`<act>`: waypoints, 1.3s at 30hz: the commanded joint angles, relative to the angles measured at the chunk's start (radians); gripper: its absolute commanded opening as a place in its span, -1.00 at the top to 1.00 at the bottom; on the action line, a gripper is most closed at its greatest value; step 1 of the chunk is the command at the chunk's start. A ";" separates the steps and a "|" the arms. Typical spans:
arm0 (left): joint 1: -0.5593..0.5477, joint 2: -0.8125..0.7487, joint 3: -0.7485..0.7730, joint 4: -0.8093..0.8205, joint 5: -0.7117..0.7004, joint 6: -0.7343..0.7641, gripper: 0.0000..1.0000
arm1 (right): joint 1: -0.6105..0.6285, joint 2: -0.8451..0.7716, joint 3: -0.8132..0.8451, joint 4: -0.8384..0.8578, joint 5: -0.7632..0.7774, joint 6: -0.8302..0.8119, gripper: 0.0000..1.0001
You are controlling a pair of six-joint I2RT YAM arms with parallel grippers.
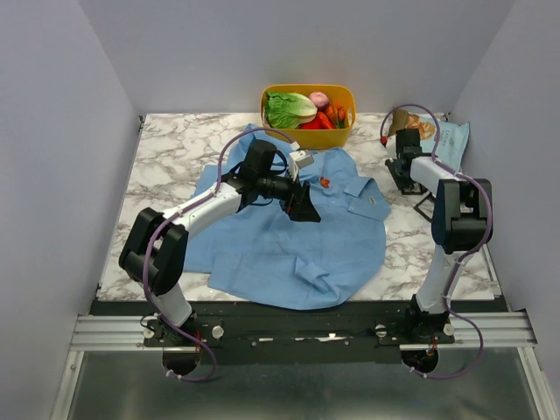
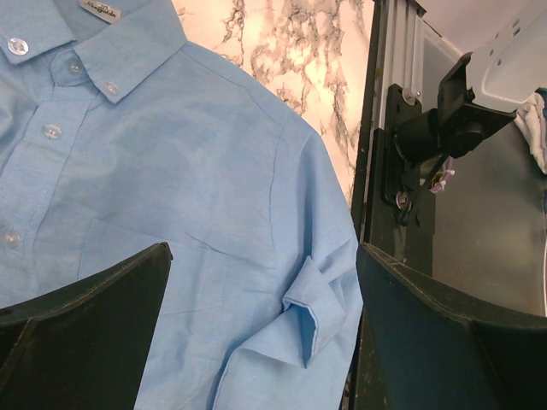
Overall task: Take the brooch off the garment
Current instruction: Place the brooch in the brooch box.
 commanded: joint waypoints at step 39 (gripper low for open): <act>0.003 0.188 0.323 -0.303 -0.537 0.231 -0.97 | 0.134 0.132 0.433 -0.308 -0.627 0.260 -0.12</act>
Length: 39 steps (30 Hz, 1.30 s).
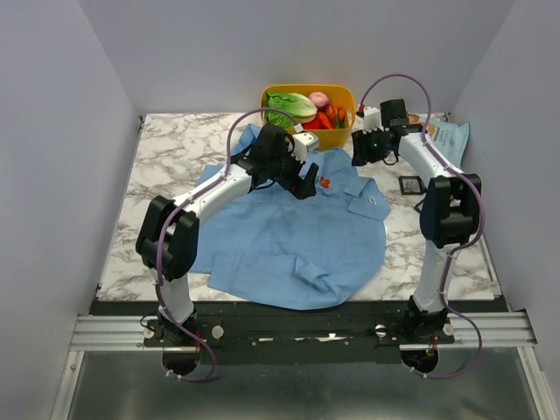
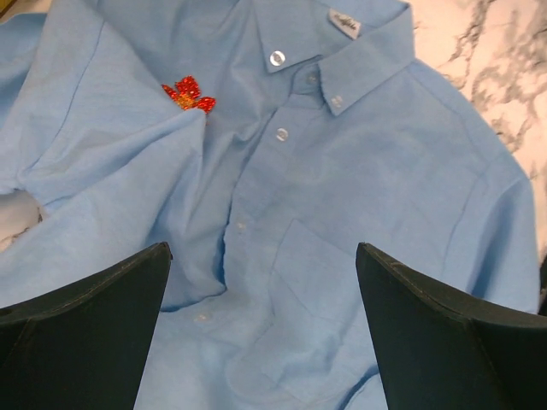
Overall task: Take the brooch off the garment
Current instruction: Place the brooch in the brooch box, then adjust the clothes at the center of the board.
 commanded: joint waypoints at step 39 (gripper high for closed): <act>0.007 0.140 0.093 -0.057 -0.156 0.034 -0.90 | 0.122 0.375 0.408 -0.346 0.253 0.011 0.09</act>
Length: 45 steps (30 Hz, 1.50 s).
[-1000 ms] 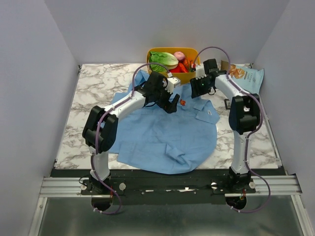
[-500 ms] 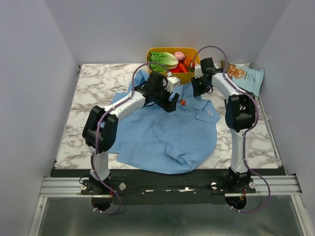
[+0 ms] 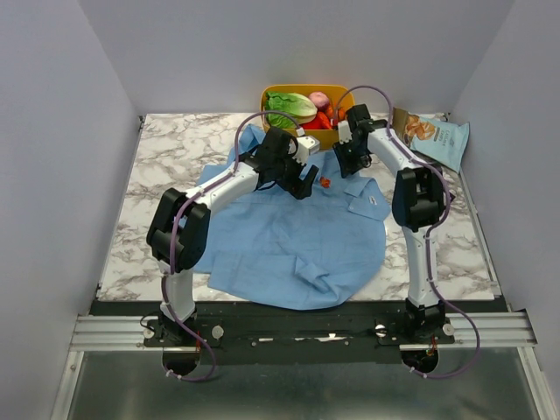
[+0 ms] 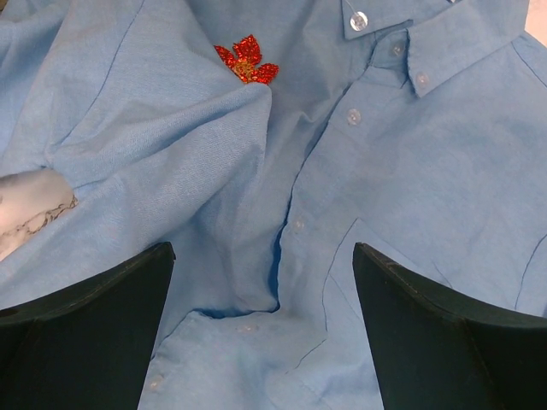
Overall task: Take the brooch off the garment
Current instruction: Adjust the clothes at the center of the board.
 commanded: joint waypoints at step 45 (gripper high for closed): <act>0.020 -0.048 -0.025 0.003 -0.026 -0.023 -0.38 | -0.038 0.006 0.034 -0.114 0.014 -0.044 -0.05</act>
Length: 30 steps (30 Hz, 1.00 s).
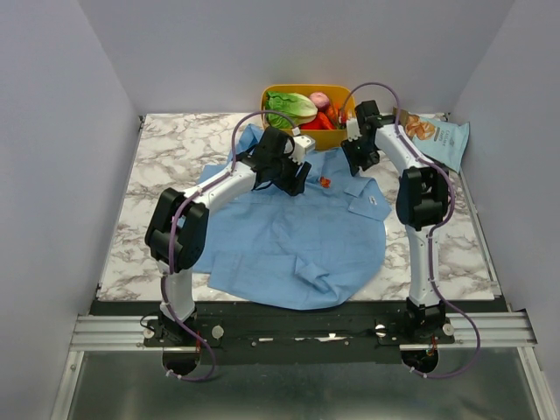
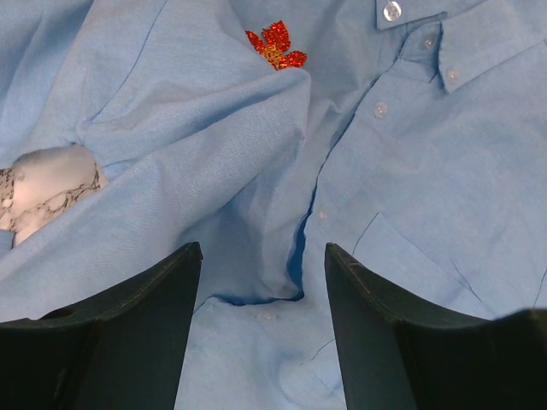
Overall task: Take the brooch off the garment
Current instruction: Adjust the clothes at the center of the board.
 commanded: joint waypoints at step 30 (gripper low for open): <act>0.018 -0.057 -0.009 0.031 -0.047 -0.005 1.00 | 0.008 -0.230 -0.189 0.061 -0.202 -0.098 0.99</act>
